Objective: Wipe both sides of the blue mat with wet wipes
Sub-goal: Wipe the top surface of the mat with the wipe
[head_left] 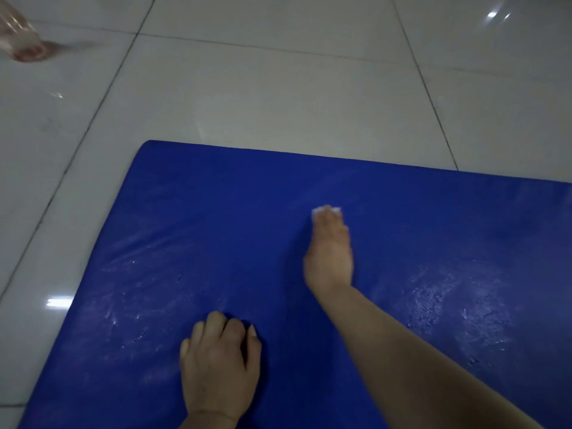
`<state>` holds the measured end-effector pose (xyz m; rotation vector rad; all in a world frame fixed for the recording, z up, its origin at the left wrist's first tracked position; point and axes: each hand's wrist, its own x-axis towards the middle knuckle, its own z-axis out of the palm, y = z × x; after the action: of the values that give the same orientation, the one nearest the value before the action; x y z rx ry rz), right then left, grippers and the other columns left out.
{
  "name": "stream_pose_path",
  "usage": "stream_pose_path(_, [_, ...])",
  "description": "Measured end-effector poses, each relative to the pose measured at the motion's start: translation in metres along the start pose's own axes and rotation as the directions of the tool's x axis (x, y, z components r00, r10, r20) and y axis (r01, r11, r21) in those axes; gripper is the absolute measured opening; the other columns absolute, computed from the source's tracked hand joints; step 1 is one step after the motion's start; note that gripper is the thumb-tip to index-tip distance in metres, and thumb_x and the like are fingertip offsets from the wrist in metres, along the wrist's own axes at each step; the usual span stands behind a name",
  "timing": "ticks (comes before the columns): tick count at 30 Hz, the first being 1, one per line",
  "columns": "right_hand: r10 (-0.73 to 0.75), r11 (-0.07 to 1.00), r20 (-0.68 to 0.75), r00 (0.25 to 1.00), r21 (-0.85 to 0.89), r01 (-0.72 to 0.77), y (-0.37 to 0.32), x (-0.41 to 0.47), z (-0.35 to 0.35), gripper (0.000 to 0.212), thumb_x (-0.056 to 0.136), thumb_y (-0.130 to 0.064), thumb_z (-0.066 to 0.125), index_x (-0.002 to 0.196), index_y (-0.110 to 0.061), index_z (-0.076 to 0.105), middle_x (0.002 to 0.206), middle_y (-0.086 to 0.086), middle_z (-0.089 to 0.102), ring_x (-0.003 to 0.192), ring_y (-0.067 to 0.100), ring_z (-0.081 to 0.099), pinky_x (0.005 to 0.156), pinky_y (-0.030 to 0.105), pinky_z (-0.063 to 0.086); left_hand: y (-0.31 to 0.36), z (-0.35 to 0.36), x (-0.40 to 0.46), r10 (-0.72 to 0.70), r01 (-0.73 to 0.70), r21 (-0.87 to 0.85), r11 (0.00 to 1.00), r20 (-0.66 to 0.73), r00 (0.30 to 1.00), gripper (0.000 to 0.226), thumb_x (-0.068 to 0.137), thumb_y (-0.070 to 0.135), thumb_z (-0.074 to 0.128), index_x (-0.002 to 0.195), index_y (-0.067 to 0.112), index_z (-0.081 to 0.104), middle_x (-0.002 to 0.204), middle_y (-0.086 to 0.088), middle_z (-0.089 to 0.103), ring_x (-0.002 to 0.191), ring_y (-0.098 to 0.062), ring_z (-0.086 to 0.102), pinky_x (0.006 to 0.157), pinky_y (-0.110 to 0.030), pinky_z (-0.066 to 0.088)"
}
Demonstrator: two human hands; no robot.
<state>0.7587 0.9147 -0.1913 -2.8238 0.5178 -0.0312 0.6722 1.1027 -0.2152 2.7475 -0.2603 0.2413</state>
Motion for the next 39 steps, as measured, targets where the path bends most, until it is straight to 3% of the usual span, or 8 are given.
stream_pose_path(5, [-0.370, 0.929, 0.145, 0.918, 0.052, 0.366, -0.044, 0.005, 0.010, 0.072, 0.092, 0.002, 0.039, 0.151, -0.012, 0.001, 0.159, 0.001, -0.003, 0.146, 0.016, -0.010, 0.119, 0.031, -0.006, -0.001, 0.002, 0.000, 0.004, -0.004, 0.006, 1.000, -0.011, 1.000, 0.035, 0.082, 0.038, 0.042, 0.061, 0.014, 0.058, 0.073, 0.000, 0.048, 0.062, -0.020, 0.044, 0.058, -0.031, 0.029])
stream_pose_path(11, [-0.001, 0.999, -0.026, 1.000, -0.042, 0.000, 0.059, 0.025, -0.015, 0.068, 0.087, 0.010, 0.039, 0.148, -0.014, 0.020, 0.157, 0.003, 0.013, 0.146, 0.019, 0.005, 0.118, 0.030, 0.002, 0.002, 0.001, 0.003, -0.031, 0.031, 0.016, 0.999, 0.014, 0.999, 0.035, 0.081, 0.039, 0.040, 0.061, 0.017, 0.059, 0.073, 0.002, 0.048, 0.062, -0.018, 0.045, 0.059, -0.031, 0.032])
stream_pose_path(14, [0.170, 0.985, -0.023, 0.985, -0.037, -0.171, 0.056, 0.032, -0.013, 0.066, 0.091, 0.006, 0.036, 0.150, -0.007, 0.011, 0.158, 0.007, 0.007, 0.146, 0.023, 0.001, 0.119, 0.034, 0.004, 0.001, 0.001, 0.003, -0.026, 0.025, 0.032, 0.999, 0.034, 0.999, 0.034, 0.081, 0.039, 0.040, 0.061, 0.018, 0.058, 0.074, 0.003, 0.047, 0.062, -0.017, 0.044, 0.059, -0.031, 0.033])
stream_pose_path(21, [-0.287, 0.958, 0.158, 0.945, 0.052, 0.283, -0.041, 0.005, 0.011, 0.071, 0.093, 0.003, 0.038, 0.151, -0.009, -0.002, 0.159, 0.004, -0.005, 0.146, 0.020, -0.011, 0.118, 0.030, -0.005, 0.001, 0.000, 0.002, -0.015, 0.015, 0.005, 1.000, 0.020, 1.000, 0.035, 0.080, 0.037, 0.041, 0.062, 0.014, 0.059, 0.075, -0.001, 0.050, 0.064, -0.020, 0.046, 0.060, -0.031, 0.029])
stream_pose_path(24, [-0.251, 0.967, 0.131, 0.959, -0.015, 0.255, -0.012, 0.005, 0.001, 0.070, 0.093, 0.004, 0.036, 0.151, -0.011, 0.000, 0.159, 0.004, -0.004, 0.146, 0.019, -0.007, 0.117, 0.030, -0.006, 0.001, -0.001, 0.002, -0.026, 0.026, -0.002, 1.000, 0.029, 0.999, 0.035, 0.081, 0.038, 0.041, 0.062, 0.015, 0.059, 0.075, 0.001, 0.048, 0.064, -0.019, 0.045, 0.060, -0.032, 0.033])
stream_pose_path(29, [0.130, 0.991, -0.001, 0.992, -0.024, -0.130, 0.030, 0.018, -0.015, 0.069, 0.091, 0.005, 0.038, 0.151, -0.009, 0.008, 0.159, 0.005, 0.003, 0.146, 0.019, -0.001, 0.119, 0.030, 0.000, 0.000, 0.000, 0.003, -0.012, 0.011, 0.016, 1.000, 0.020, 1.000, 0.034, 0.082, 0.039, 0.040, 0.062, 0.017, 0.058, 0.074, 0.003, 0.047, 0.064, -0.017, 0.044, 0.060, -0.031, 0.031])
stream_pose_path(34, [-0.179, 0.984, 0.090, 0.980, 0.040, 0.176, -0.035, 0.021, 0.006, 0.070, 0.095, -0.005, 0.038, 0.151, -0.009, -0.004, 0.159, 0.005, -0.005, 0.146, 0.022, -0.010, 0.118, 0.032, -0.002, 0.001, 0.001, 0.002, -0.030, 0.030, 0.005, 1.000, 0.017, 0.999, 0.034, 0.080, 0.037, 0.043, 0.062, 0.013, 0.059, 0.075, -0.001, 0.049, 0.062, -0.021, 0.044, 0.058, -0.032, 0.031])
stream_pose_path(39, [-0.248, 0.961, 0.088, 0.965, 0.147, 0.234, -0.042, 0.019, 0.012, 0.069, 0.093, -0.001, 0.038, 0.151, -0.012, 0.004, 0.160, -0.001, -0.002, 0.145, 0.014, -0.010, 0.113, 0.023, -0.012, 0.001, 0.000, 0.005, -0.011, 0.011, -0.008, 1.000, 0.001, 1.000, 0.033, 0.077, 0.037, 0.044, 0.060, 0.013, 0.060, 0.072, -0.001, 0.049, 0.058, -0.021, 0.045, 0.057, -0.030, 0.027])
